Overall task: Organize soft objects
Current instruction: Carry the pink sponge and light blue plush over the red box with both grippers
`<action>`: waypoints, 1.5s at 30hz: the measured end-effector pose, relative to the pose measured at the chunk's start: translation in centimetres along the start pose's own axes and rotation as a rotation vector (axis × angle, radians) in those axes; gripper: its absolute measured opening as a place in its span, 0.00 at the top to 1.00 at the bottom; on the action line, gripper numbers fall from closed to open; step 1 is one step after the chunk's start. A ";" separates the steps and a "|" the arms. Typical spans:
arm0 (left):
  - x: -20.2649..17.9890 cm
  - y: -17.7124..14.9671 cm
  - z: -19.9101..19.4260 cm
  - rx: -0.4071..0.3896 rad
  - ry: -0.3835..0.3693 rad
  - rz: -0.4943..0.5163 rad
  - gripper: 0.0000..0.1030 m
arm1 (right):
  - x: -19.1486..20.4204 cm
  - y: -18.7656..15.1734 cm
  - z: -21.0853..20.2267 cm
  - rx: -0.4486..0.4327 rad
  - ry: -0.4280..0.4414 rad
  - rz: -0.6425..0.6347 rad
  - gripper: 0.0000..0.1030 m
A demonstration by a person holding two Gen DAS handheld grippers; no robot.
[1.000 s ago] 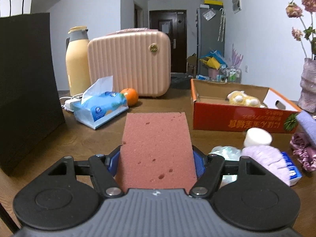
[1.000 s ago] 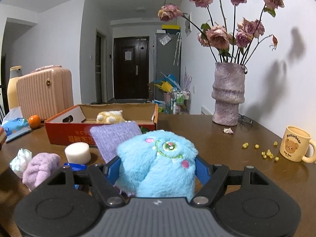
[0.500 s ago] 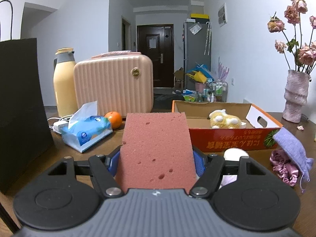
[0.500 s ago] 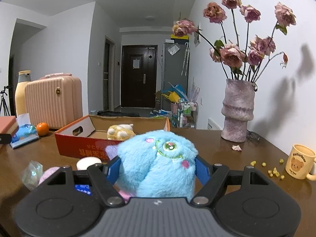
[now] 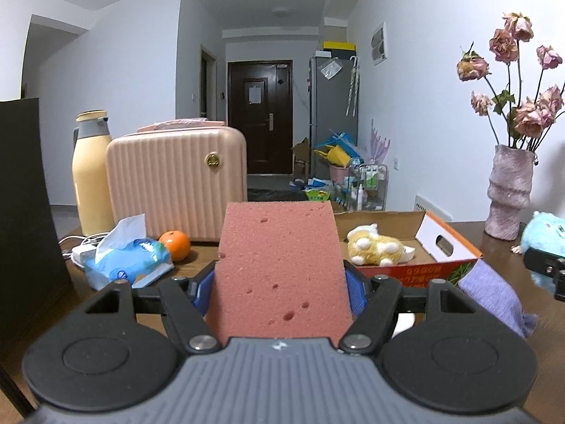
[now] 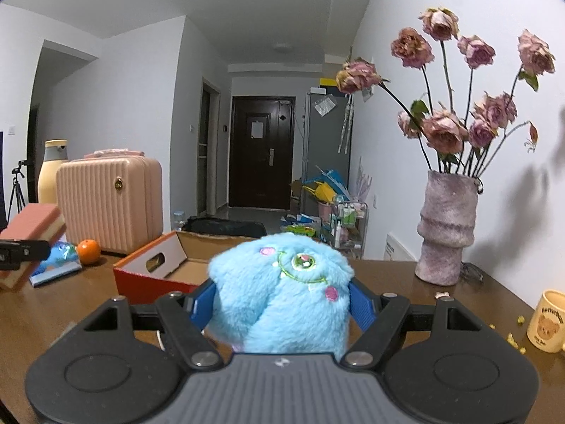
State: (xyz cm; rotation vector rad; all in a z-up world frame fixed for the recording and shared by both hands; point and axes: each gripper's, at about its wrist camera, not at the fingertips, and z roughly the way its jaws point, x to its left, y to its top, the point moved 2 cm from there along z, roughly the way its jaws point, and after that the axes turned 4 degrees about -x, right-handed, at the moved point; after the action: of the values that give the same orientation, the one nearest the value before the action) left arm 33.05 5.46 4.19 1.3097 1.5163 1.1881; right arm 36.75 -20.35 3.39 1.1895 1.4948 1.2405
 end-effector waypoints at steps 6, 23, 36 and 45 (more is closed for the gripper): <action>-0.4 0.7 0.8 -0.008 -0.010 -0.008 0.31 | 0.5 1.2 1.0 -0.024 0.003 -0.001 0.27; -1.3 2.4 4.5 -0.015 -0.024 -0.016 0.31 | 1.1 2.9 6.0 -0.023 0.019 -0.009 0.27; -1.3 3.2 7.6 -0.022 0.004 -0.020 0.31 | 0.3 4.4 10.0 -0.014 0.042 0.009 0.27; -1.7 3.6 10.1 -0.021 -0.003 -0.008 0.31 | 0.4 5.1 13.0 0.001 0.049 -0.001 0.27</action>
State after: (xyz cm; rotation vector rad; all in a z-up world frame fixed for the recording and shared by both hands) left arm 43.86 5.37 5.12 1.2897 1.5019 1.1940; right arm 49.99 -17.18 6.31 1.1662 1.5321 1.2761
